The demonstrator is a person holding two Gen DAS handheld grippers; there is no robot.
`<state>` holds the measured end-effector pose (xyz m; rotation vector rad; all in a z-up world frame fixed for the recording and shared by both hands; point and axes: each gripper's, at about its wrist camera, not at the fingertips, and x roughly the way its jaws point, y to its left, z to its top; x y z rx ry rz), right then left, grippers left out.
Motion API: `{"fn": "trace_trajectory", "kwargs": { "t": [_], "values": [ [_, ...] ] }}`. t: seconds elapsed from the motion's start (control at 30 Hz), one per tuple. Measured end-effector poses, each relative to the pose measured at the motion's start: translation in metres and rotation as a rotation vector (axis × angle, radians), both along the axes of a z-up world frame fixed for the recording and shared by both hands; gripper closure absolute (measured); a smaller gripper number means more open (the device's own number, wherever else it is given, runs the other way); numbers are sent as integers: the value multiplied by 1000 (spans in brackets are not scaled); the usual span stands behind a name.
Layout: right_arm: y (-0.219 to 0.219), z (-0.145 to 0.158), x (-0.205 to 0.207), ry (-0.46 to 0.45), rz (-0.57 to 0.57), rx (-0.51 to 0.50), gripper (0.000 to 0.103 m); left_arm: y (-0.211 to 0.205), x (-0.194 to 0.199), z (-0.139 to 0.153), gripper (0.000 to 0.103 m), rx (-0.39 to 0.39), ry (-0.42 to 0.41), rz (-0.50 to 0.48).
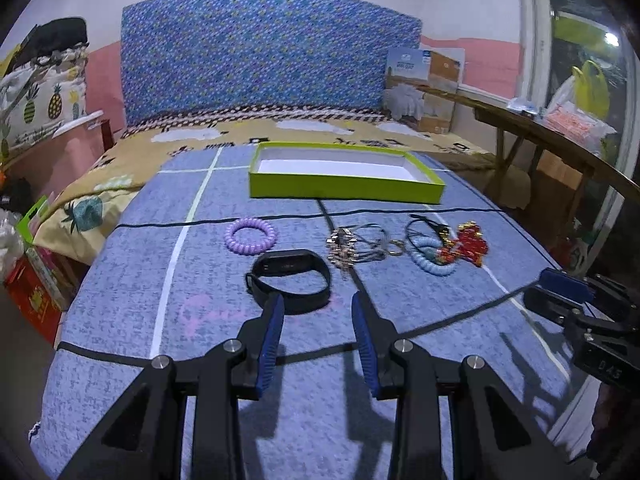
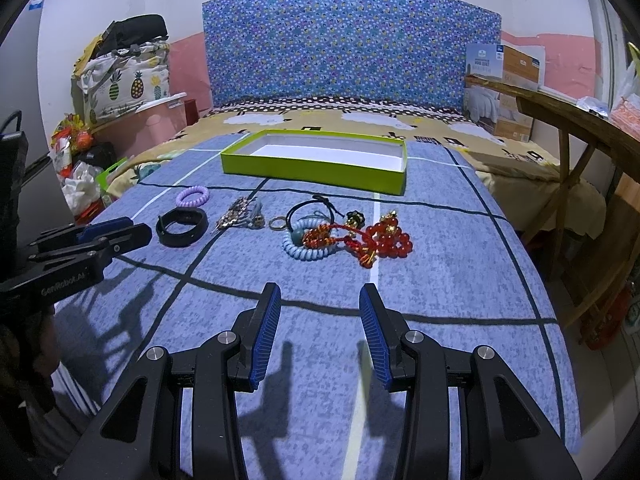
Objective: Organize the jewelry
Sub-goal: 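Grasp the black watch band with the left tool while the right tool grasps red beads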
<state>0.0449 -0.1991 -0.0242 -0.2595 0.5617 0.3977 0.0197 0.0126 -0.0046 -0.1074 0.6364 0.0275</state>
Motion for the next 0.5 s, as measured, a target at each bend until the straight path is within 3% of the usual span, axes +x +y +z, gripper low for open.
{"fn": "trace_trajectory", "kwargs": {
  "t": [0.5],
  "values": [
    [-7, 13, 69, 100, -25, 28, 61, 37, 54, -10, 66, 27, 153, 71]
  ]
}}
